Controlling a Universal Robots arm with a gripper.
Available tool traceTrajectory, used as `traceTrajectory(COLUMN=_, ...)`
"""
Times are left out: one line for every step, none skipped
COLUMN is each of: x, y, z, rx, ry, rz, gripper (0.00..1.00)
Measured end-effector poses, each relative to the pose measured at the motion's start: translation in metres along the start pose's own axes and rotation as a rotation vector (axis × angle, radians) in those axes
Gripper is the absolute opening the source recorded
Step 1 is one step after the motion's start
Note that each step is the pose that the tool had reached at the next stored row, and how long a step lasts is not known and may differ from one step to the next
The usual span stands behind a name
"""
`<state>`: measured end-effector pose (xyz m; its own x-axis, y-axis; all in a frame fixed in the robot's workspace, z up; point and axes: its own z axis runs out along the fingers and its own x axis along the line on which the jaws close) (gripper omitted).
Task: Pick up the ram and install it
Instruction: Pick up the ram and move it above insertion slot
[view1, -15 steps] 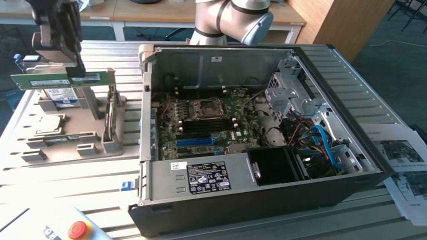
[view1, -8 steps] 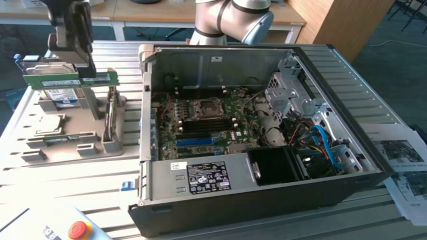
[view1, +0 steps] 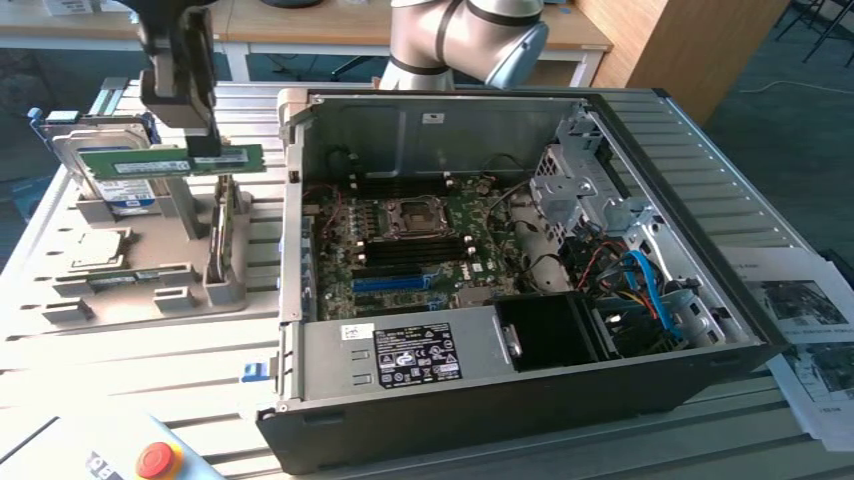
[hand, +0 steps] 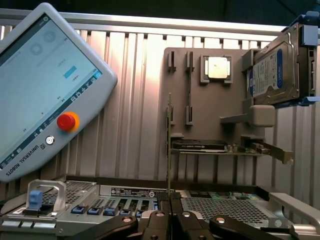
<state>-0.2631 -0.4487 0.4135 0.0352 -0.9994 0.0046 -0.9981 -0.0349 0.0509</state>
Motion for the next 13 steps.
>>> traceTrajectory(x=0.000, y=-0.0031, z=-0.0002, rx=-0.0001, ry=0.0000, rz=0.000, gripper=0.11)
traceTrajectory(x=0.001, y=-0.0065, z=-0.0003, rx=-0.0002, ry=0.0000, rz=0.000, gripper=0.11)
traceTrajectory(x=0.001, y=-0.0096, z=-0.0004, rx=-0.0003, ry=-0.0001, rz=0.000, gripper=0.11)
traceTrajectory(x=0.002, y=-0.0126, z=-0.0006, rx=-0.0005, ry=0.0000, rz=0.000, gripper=0.11)
traceTrajectory(x=0.002, y=-0.0154, z=-0.0007, rx=-0.0005, ry=0.0000, rz=0.000, gripper=0.11)
traceTrajectory(x=0.002, y=-0.0186, z=-0.0009, rx=-0.0007, ry=0.0000, rz=0.000, gripper=0.11)
traceTrajectory(x=0.003, y=-0.0217, z=-0.0011, rx=-0.0009, ry=0.0000, rz=0.000, gripper=0.11)
traceTrajectory(x=0.003, y=-0.0249, z=-0.0013, rx=-0.0010, ry=0.0000, rz=0.000, gripper=0.11)
traceTrajectory(x=0.004, y=-0.0283, z=-0.0014, rx=-0.0011, ry=0.0000, rz=0.000, gripper=0.11)
traceTrajectory(x=0.004, y=-0.0318, z=-0.0016, rx=-0.0013, ry=0.0000, rz=0.000, gripper=0.11)
traceTrajectory(x=0.005, y=-0.0351, z=-0.0018, rx=-0.0014, ry=0.0000, rz=0.000, gripper=0.11)
traceTrajectory(x=0.005, y=-0.0385, z=-0.0019, rx=-0.0015, ry=-0.0001, rz=0.000, gripper=0.11)
traceTrajectory(x=0.006, y=-0.0420, z=-0.0021, rx=-0.0017, ry=-0.0001, rz=0.000, gripper=0.11)
